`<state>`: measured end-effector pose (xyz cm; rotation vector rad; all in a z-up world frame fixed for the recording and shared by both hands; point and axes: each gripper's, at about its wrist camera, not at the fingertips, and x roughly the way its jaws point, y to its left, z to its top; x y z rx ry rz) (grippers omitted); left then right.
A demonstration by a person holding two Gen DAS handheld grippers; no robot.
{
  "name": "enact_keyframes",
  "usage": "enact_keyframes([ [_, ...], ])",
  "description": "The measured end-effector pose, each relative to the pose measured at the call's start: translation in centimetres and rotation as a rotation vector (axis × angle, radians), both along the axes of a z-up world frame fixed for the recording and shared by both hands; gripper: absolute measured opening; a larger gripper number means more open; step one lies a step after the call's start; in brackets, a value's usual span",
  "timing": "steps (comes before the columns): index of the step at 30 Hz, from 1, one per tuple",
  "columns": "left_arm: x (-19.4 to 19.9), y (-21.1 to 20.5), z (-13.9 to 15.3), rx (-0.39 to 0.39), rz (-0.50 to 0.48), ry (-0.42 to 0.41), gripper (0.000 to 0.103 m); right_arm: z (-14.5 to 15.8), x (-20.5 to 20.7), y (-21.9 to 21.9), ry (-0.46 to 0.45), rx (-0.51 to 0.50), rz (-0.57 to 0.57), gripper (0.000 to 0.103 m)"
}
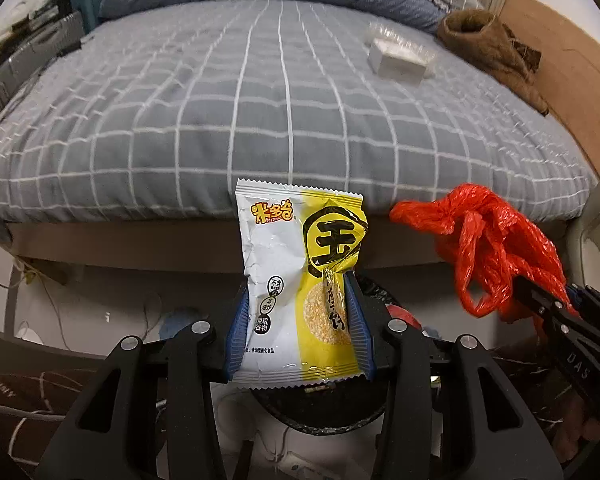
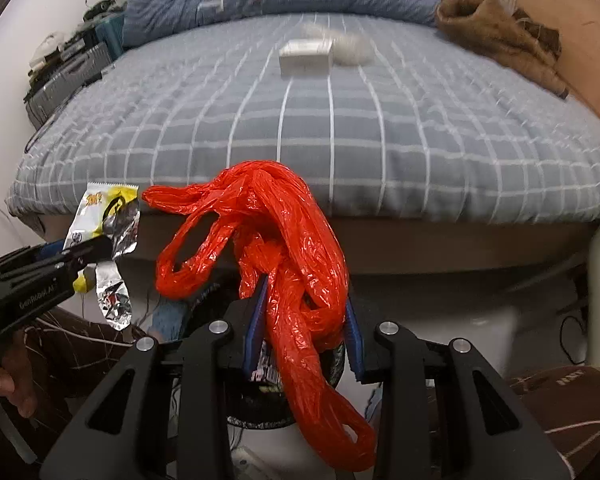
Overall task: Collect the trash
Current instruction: 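Carry the yellow packet and red bag in both tools over the bin, then open right tool to drop the red bag while left tool drops the yellow packet into bin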
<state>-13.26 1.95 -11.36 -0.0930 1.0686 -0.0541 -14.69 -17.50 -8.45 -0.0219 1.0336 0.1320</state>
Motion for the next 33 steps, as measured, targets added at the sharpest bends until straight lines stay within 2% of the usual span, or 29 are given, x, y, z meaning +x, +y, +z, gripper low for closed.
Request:
enact_keyframes([
  [8, 1.8, 0.1, -4.4, 0.005, 0.004, 0.100, 0.043, -3.4, 1.9, 1.5, 0.086, -0.018, 0.036, 0.032],
  [18, 2.0, 2.0, -7.8, 0.004, 0.025, 0.170, 0.043, -8.4, 3.3, 4.0, 0.214, -0.057, 0.080, 0.033],
  [25, 1.7, 4.2, -9.0, -0.004, 0.054, 0.190, 0.043, -10.7, 4.1, 5.9, 0.277, -0.058, 0.124, 0.033],
  [29, 1.6, 5.1, -9.3, -0.009, 0.065, 0.198, 0.043, -11.2, 4.1, 6.5, 0.283, -0.062, 0.136, 0.037],
  [33, 1.6, 5.4, -9.6, -0.007, 0.062, 0.201, 0.043, -11.5, 4.4, 6.2, 0.276, -0.073, 0.131, 0.050],
])
